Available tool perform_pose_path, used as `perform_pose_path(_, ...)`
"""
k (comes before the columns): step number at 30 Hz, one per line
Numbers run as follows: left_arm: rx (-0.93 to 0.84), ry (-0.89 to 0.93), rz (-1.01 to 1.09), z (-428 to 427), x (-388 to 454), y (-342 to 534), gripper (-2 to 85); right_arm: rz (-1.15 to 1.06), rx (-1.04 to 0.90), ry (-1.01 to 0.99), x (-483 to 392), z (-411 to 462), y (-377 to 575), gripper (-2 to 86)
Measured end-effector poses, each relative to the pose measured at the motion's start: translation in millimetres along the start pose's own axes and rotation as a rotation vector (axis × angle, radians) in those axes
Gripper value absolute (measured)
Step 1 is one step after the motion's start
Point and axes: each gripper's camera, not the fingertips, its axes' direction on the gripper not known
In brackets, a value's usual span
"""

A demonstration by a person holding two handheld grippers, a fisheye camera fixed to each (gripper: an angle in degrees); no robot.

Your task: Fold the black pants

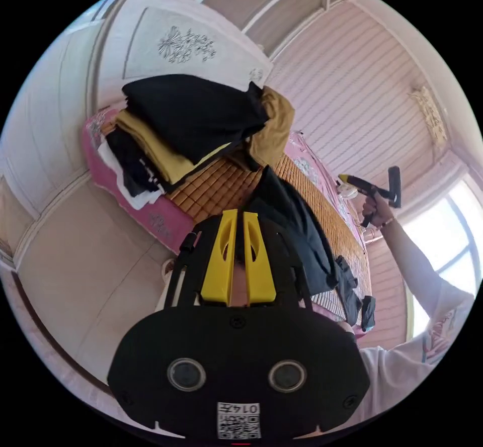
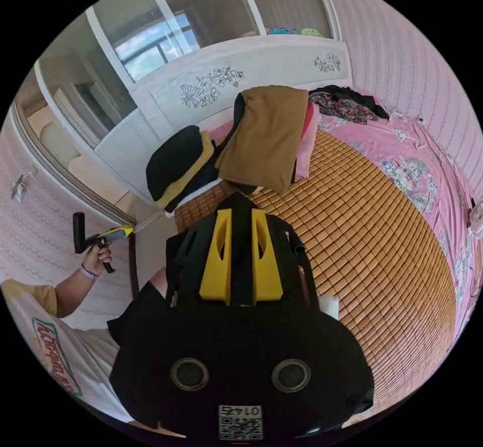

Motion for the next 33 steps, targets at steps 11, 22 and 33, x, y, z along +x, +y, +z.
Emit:
perform_pose_path(11,-0.259,0.048,0.194,116,61,-34,5.3,0.423,-0.115,0.511,88,-68,390,11.8)
perform_pose_path(22,-0.603,-0.246,0.675,243,184,-48,0.3,0.764,-0.272,0.595,159,-79,521,12.5)
perform_pose_path(33,-0.604,-0.538,0.775,265,199,-76,-1.0,0.44,-0.26,0.59,162,-194,477,0.2)
